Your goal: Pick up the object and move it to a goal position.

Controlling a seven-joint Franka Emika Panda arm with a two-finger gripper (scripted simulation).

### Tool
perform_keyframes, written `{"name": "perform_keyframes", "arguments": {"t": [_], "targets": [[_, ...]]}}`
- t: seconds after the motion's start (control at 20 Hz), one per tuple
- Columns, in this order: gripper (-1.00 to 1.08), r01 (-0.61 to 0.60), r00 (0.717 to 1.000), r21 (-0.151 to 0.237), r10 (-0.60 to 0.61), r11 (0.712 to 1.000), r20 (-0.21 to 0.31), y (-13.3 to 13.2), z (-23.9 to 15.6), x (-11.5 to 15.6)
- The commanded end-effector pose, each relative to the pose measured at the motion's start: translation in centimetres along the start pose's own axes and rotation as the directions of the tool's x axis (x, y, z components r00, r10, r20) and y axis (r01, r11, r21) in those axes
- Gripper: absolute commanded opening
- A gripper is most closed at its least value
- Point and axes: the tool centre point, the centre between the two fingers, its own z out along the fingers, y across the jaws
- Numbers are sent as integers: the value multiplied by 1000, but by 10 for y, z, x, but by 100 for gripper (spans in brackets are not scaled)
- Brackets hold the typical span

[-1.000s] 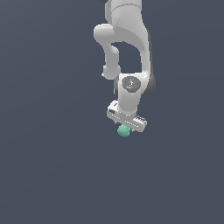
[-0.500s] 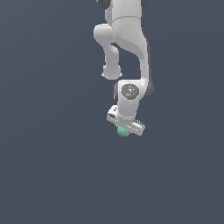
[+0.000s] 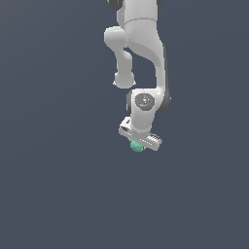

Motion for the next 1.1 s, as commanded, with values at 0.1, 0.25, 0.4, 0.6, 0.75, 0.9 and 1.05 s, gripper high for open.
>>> {"name": "perform_keyframes", "arguments": {"t": [0.1,0.25,0.4,0.6,0.75,0.9,1.05], "targets": [[-100,-1,1000,0,1,1000,0,1,-2,1],[-100,-1,1000,0,1,1000,0,5,-9,1],[-100,-1,1000,0,1,1000,0,11,-21,3],[-100,-1,1000,0,1,1000,0,22,-44,7],[-100,-1,1000,0,1,1000,1,34,-67,10],[-100,-1,1000,1,1,1000,1,47,-96,14],[-100,-2,1000,1,2,1000,1,63,-128,19]]}}
